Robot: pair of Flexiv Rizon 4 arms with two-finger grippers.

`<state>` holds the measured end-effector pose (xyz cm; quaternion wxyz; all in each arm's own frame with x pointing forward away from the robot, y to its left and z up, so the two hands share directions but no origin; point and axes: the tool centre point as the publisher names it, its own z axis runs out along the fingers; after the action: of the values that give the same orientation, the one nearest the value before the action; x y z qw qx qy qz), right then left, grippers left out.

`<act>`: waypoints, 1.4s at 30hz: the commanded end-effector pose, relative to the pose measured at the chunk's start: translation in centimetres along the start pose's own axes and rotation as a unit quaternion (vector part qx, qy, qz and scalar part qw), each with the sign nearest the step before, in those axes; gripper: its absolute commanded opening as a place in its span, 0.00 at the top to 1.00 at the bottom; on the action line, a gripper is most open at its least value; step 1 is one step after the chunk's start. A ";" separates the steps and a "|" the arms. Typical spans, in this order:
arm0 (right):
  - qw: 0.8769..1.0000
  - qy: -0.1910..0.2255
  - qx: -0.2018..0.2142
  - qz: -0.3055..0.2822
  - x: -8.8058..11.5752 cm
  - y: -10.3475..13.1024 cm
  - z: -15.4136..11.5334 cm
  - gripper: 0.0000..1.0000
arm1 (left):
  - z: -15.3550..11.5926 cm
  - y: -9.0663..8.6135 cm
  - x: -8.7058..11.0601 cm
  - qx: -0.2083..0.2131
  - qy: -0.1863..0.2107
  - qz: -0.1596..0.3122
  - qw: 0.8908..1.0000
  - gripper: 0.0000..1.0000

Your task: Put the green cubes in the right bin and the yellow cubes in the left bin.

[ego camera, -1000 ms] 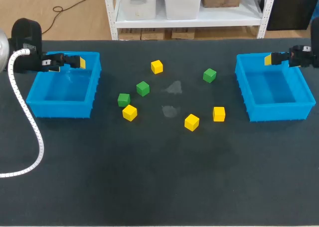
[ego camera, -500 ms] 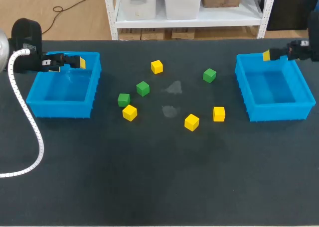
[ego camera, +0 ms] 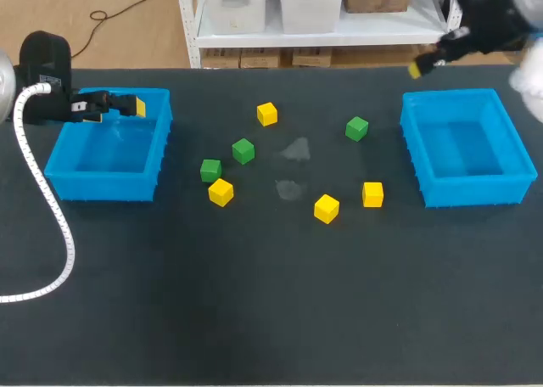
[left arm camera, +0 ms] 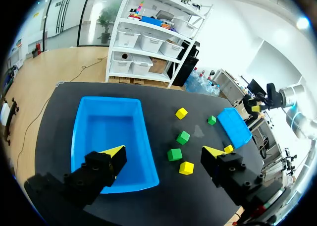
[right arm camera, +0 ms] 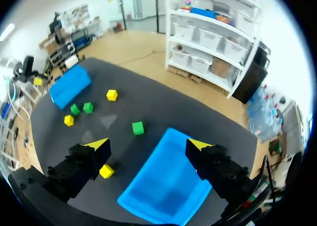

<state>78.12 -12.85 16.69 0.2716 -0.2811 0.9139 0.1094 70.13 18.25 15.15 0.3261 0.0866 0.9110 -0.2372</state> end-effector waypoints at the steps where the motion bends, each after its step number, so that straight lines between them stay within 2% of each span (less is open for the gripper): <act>1: 0.996 0.084 -0.024 -0.022 -4.5 0.0 5.8 0.00 | -0.1 0.2 0.2 0.006 -0.004 0.001 1.000 0.00; 5: 0.992 0.117 -0.024 -0.044 -5.3 1.2 9.0 0.00 | -0.1 0.2 0.2 0.006 -0.004 0.001 1.000 0.00; 9: 0.989 0.139 -0.017 -0.050 -5.1 1.7 11.6 0.00 | -0.1 0.2 0.2 0.006 -0.004 0.001 1.000 0.00; 14: 0.984 0.171 -0.023 -0.046 -4.1 2.5 14.4 0.00 | -0.1 0.2 0.2 0.006 -0.004 0.001 1.000 0.00; 21: 0.977 0.204 -0.024 -0.051 -2.3 3.1 16.5 0.00 | -0.1 0.2 0.2 0.006 -0.004 0.001 1.000 0.00; 32: 0.974 0.220 -0.019 -0.054 -1.0 3.4 16.9 0.00 | -0.1 0.2 0.2 0.006 -0.004 0.001 1.000 0.00; 42: 0.972 0.229 0.005 -0.045 0.1 3.0 15.1 0.00 | -0.1 0.2 0.2 0.006 -0.004 0.001 1.000 0.00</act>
<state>84.74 -4.69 4.20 0.0432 -0.3405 0.9387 0.0325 70.13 18.26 15.15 0.3261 0.0865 0.9110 -0.2371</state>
